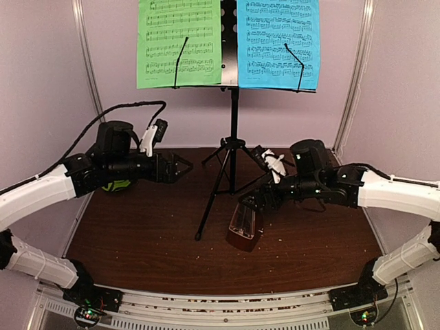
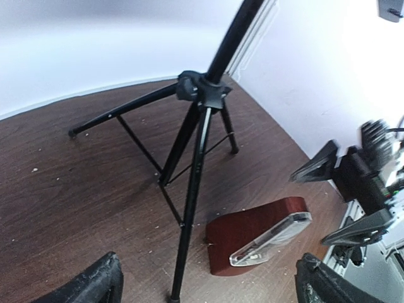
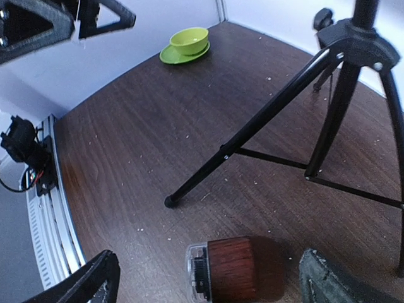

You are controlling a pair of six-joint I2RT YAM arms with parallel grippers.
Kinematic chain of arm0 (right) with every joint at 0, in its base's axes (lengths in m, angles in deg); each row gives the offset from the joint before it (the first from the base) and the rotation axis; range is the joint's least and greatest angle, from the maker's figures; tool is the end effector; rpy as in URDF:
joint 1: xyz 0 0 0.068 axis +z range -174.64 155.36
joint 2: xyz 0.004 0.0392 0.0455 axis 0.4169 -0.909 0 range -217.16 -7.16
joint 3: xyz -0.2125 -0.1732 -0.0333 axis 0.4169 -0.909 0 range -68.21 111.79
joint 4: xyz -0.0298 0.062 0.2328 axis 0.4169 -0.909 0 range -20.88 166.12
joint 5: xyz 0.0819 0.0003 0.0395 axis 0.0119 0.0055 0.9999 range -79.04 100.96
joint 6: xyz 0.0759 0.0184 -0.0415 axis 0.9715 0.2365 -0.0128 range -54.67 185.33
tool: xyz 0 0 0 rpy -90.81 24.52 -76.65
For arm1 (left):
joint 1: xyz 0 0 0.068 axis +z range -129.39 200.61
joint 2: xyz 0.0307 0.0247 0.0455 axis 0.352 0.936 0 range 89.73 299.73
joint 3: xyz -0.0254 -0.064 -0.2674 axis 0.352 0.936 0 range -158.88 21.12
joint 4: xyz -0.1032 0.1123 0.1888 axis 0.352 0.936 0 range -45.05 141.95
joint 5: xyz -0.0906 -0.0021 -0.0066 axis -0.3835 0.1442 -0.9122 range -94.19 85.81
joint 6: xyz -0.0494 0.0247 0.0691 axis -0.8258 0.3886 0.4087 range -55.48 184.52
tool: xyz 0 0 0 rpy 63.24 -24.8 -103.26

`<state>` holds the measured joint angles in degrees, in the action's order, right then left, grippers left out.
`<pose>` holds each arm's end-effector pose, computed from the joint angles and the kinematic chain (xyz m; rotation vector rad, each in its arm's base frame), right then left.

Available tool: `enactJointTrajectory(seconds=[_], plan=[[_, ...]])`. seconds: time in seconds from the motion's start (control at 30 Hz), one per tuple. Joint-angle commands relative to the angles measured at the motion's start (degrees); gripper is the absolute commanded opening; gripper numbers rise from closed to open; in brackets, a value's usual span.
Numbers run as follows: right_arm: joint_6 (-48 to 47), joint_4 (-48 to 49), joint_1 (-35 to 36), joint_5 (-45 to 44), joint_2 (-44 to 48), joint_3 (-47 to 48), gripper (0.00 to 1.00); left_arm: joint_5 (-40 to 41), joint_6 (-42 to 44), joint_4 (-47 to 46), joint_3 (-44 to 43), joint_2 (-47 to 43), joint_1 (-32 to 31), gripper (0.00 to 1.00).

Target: Set up the instrument practice props

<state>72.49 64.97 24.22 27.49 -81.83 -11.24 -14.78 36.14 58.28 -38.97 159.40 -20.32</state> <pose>0.1888 0.2502 0.2881 -0.9462 1.9608 0.8802 0.2158 -0.2063 0.3271 0.3562 2.0641 -0.9477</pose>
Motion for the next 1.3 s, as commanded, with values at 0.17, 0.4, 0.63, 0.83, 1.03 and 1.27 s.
enactJointTrajectory(seconds=[0.17, 0.4, 0.63, 0.83, 1.03, 1.27], plan=[[-9.1, -10.4, 1.3, 4.4, -8.1, 7.3, 0.93, -2.9, 3.2, -3.5, 3.0, -6.0, 0.6, 0.98], [-18.1, -18.1, 2.2, 5.5, -9.6, 11.1, 0.65, -0.9, 3.1, -3.6, 3.0, -6.8, 1.3, 0.98], [-28.6, -25.8, 1.8, 5.0, -10.2, 15.5, 0.47, -3.8, 2.3, -6.2, 1.6, -2.8, 1.4, 0.98], [-37.3, -34.0, 0.0, 5.4, -11.6, 21.1, 0.43, -6.0, 2.7, -6.7, 0.2, -0.5, 2.6, 0.98], [-34.4, -37.7, 0.0, 0.8, -13.9, 27.3, 0.87, -3.8, 2.8, -5.8, 0.1, 0.1, 3.1, 0.98], [-4.5, -26.0, 4.5, -16.8, -5.4, 21.5, 0.93, 2.9, 1.4, -7.0, 2.3, -1.6, 3.3, 0.98]])
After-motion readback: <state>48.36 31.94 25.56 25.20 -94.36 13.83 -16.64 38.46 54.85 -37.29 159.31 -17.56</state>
